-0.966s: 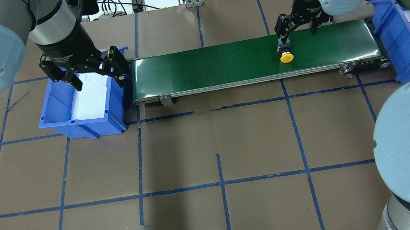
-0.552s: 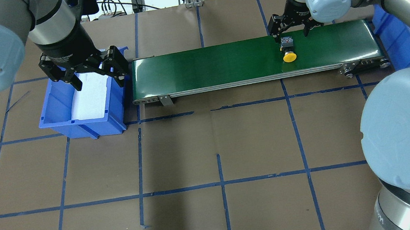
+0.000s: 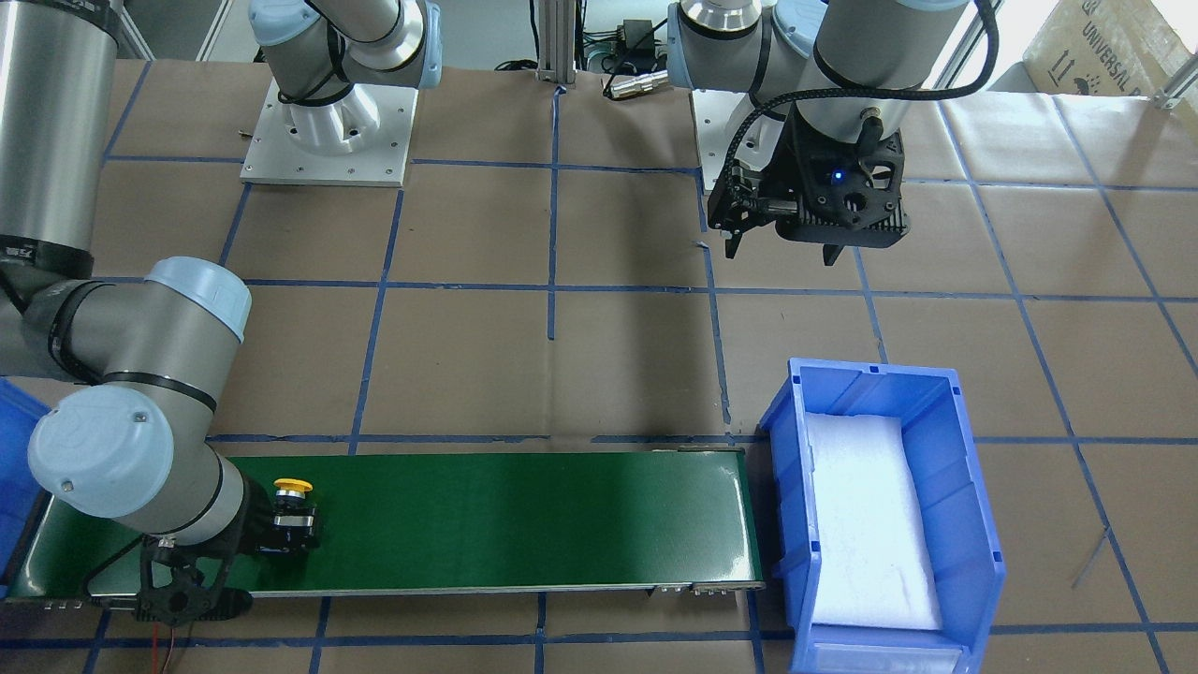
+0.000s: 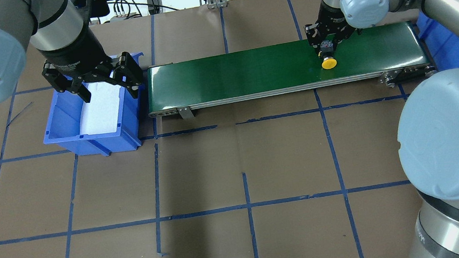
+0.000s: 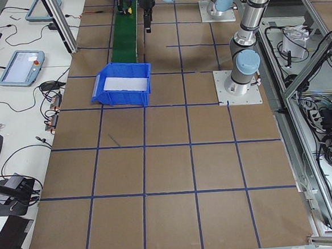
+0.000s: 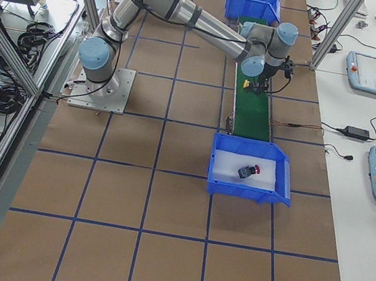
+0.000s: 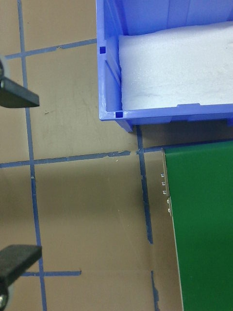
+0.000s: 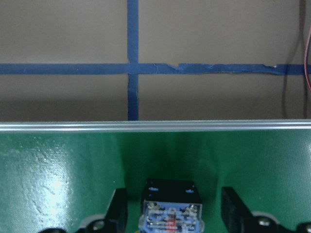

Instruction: Transport two buttons from left to right

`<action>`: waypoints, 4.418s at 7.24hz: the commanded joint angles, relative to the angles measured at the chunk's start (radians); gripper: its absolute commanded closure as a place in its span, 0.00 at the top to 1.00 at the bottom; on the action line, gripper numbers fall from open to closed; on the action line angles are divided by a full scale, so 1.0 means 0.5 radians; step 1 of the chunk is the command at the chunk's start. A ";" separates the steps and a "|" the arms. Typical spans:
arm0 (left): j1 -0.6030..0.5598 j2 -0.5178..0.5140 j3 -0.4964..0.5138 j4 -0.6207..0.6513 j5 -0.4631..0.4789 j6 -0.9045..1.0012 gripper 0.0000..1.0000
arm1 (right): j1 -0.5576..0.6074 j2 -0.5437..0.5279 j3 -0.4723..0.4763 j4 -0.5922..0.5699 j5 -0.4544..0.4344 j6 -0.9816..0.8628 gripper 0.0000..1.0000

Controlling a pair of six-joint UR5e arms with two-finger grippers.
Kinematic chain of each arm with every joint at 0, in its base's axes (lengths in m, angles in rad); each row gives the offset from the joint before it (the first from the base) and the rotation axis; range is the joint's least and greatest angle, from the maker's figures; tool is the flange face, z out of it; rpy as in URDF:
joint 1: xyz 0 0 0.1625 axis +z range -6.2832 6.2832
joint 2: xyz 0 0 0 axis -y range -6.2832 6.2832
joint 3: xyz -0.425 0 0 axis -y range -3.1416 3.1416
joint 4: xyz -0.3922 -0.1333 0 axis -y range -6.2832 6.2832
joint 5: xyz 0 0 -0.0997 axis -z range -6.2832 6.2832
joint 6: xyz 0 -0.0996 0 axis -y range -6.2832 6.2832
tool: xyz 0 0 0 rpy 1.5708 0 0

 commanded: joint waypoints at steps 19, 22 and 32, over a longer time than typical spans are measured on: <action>-0.001 0.000 0.000 -0.004 0.000 0.001 1.00 | -0.985 0.376 -0.612 0.115 -0.112 -1.461 0.39; -0.001 0.000 0.000 -0.007 0.000 0.001 1.00 | -0.988 0.352 -0.624 0.121 -0.106 -1.458 0.64; -0.004 0.000 0.000 -0.010 0.000 0.001 1.00 | -0.062 -0.411 -0.505 1.060 -0.020 -0.403 1.00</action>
